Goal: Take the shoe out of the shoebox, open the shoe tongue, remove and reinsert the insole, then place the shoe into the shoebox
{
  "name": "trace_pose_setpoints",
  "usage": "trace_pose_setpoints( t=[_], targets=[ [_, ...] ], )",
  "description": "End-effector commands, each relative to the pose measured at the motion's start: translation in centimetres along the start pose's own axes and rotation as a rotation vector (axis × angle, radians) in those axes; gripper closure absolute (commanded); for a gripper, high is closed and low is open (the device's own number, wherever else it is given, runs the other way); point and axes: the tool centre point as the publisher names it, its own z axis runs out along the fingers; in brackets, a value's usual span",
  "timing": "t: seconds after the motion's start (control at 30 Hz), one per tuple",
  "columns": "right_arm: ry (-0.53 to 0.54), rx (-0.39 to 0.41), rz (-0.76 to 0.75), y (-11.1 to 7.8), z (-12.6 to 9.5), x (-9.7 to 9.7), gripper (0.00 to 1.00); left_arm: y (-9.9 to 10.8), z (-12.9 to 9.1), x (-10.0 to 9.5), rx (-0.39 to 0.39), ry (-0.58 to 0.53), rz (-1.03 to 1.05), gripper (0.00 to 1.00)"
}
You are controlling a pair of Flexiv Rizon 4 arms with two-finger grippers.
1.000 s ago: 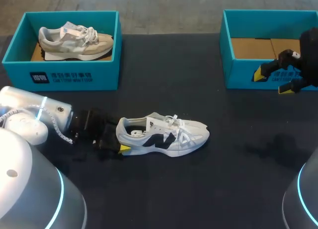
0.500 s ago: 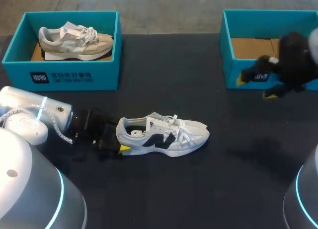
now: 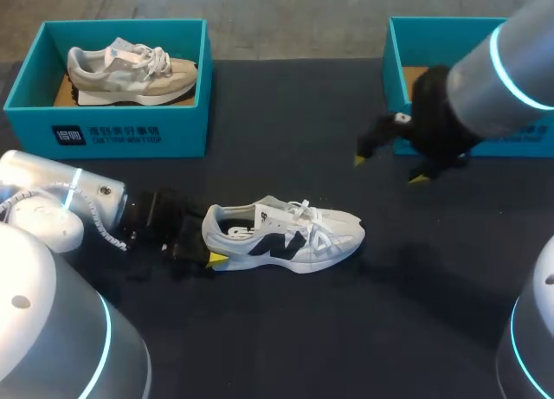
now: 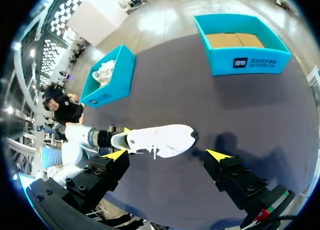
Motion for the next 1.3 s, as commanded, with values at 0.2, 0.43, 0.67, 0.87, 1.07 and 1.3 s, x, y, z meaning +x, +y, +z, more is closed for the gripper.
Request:
trace_pose_setpoints(
  t=[0.2, 0.43, 0.67, 0.87, 1.07, 1.3],
  targets=[
    [-0.121, 0.036, 0.003, -0.4, 4.8, 3.8, 0.00, 0.2, 0.2, -0.1, -0.002, 0.002, 0.000, 1.00],
    [-0.175, 0.053, 0.010, -1.6, 7.4, 5.7, 0.00, 0.2, 0.2, -0.1, -0.002, 0.002, 0.000, 1.00],
    [-0.197, 0.081, 0.010, -3.0, 9.7, 7.2, 0.00, 0.2, 0.2, -0.1, -0.002, 0.002, 0.000, 1.00],
    [-0.219, 0.104, 0.000, -3.8, 11.4, 8.3, 0.00, 0.2, 0.2, -0.1, -0.002, 0.002, 0.000, 1.00],
    [-0.258, 0.119, -0.018, -4.4, 13.0, 9.0, 0.00, 0.2, 0.2, -0.1, -0.002, 0.002, 0.000, 1.00],
    [-0.311, 0.131, -0.051, -4.5, 14.4, 9.1, 0.00, 0.2, 0.2, -0.1, -0.002, 0.002, 0.000, 1.00]
  ],
)
